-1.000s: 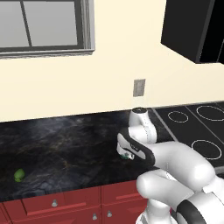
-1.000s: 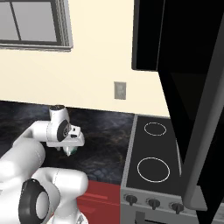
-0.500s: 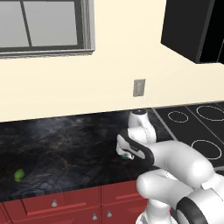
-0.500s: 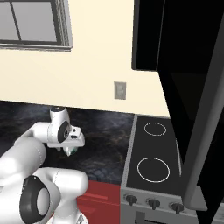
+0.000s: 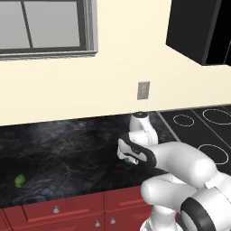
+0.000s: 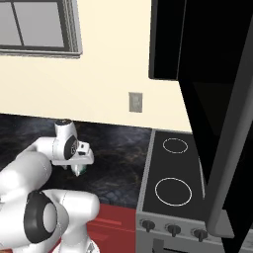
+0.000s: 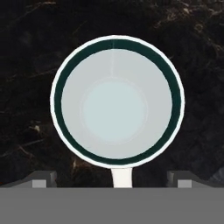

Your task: Pick the mug from the counter and place it inside the microwave. Then close the microwave.

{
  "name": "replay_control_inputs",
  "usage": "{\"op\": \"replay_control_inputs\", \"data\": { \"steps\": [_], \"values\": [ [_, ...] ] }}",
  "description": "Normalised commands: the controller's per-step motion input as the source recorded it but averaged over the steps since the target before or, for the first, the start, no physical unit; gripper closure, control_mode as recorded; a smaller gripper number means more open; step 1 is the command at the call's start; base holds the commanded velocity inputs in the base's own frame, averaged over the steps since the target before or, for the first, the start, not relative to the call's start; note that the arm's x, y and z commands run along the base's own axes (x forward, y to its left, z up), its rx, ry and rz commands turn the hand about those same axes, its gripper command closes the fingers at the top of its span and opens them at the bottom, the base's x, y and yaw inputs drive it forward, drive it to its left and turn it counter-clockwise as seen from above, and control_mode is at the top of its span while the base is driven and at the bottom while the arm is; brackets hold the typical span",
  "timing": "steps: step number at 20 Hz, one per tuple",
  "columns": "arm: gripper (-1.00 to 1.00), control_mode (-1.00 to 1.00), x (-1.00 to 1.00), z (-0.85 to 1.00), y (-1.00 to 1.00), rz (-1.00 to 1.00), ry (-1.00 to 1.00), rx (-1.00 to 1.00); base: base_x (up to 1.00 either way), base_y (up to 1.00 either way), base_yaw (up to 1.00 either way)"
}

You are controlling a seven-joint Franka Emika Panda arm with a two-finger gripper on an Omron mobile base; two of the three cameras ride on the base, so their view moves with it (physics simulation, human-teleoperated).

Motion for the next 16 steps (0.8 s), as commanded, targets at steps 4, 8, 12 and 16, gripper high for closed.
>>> {"op": "replay_control_inputs", "data": {
  "steps": [4,8,12,16],
  "values": [
    [-1.00,-1.00,0.01,-0.13,0.00,0.00,0.00,0.00,0.00,0.00,0.00],
    [-1.00,-1.00,0.00,-0.14,0.00,0.00,0.00,0.00,0.00,0.00,0.00],
    [-1.00,-1.00,0.00,-0.07,-0.02,0.00,0.00,0.00,0.00,0.00,0.00],
    [-1.00,-1.00,0.01,0.00,0.00,0.00,0.00,0.00,0.00,0.00,0.00]
  ]
}}
